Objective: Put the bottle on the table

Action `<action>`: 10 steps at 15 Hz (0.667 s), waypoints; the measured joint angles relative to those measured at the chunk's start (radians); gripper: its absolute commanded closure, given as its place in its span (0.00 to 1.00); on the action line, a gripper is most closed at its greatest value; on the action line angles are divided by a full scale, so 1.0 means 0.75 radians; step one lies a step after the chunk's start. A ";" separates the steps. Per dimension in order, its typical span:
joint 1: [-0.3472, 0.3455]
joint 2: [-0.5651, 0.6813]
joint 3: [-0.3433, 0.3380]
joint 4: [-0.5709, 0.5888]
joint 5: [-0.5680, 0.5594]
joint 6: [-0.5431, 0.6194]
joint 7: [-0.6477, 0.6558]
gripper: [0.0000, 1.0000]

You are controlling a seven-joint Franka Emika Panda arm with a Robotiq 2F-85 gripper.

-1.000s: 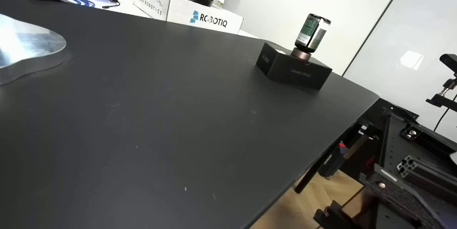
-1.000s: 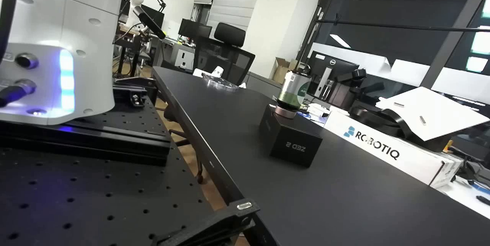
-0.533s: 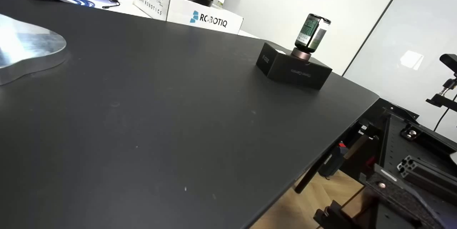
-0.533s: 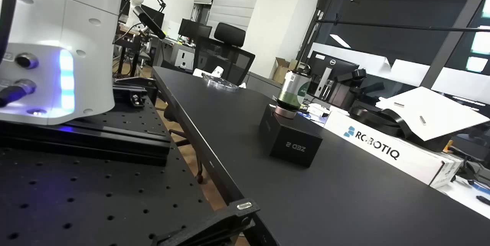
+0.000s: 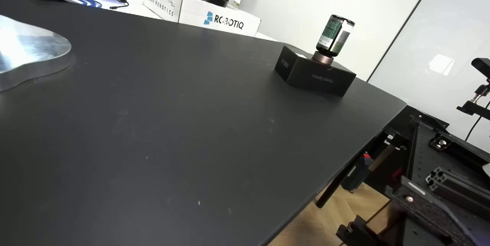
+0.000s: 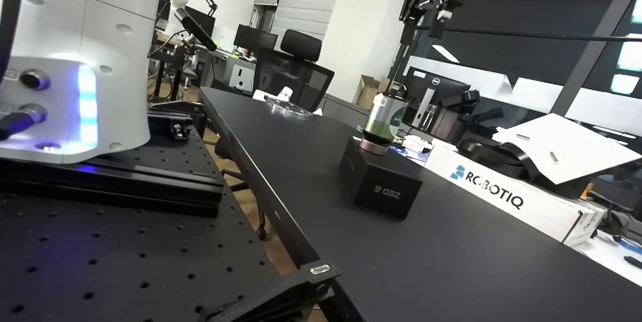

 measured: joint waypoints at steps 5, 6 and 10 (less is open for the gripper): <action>0.003 0.099 0.007 -0.019 0.060 0.140 0.090 0.00; 0.003 0.119 0.007 -0.026 0.064 0.165 0.101 0.00; 0.004 0.199 0.011 -0.058 0.062 0.253 0.140 0.00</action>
